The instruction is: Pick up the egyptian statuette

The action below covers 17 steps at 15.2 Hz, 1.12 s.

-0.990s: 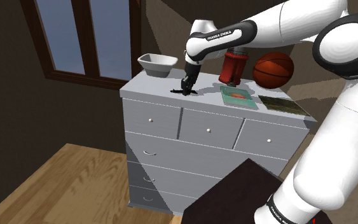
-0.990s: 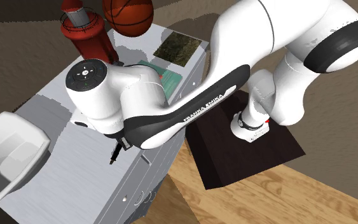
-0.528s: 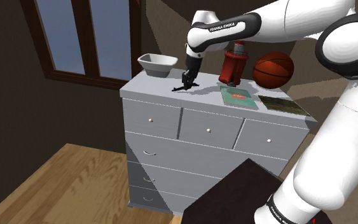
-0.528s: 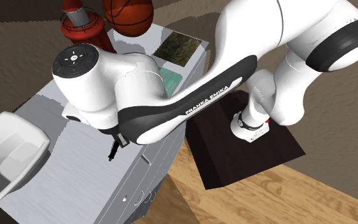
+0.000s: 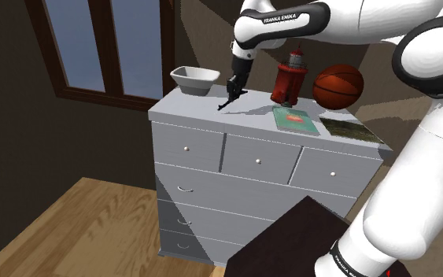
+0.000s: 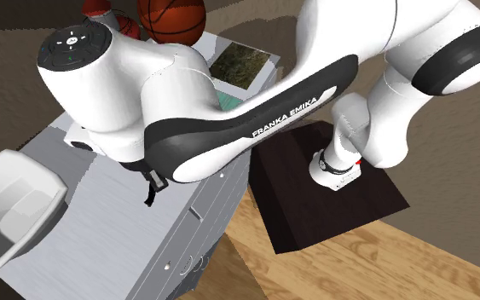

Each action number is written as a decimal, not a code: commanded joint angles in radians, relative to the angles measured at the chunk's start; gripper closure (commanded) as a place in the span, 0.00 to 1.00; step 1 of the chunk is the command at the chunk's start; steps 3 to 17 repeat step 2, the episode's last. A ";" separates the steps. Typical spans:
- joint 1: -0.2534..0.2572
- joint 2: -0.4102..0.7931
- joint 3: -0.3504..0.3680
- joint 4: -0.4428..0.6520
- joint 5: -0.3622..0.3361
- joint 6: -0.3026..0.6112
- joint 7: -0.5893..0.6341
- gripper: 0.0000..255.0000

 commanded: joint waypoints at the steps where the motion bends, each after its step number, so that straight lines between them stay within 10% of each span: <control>1: 0.001 0.000 0.001 0.017 0.000 -0.017 0.002 1.00; 17: 0.001 0.001 0.001 0.017 0.000 -0.017 0.002 1.00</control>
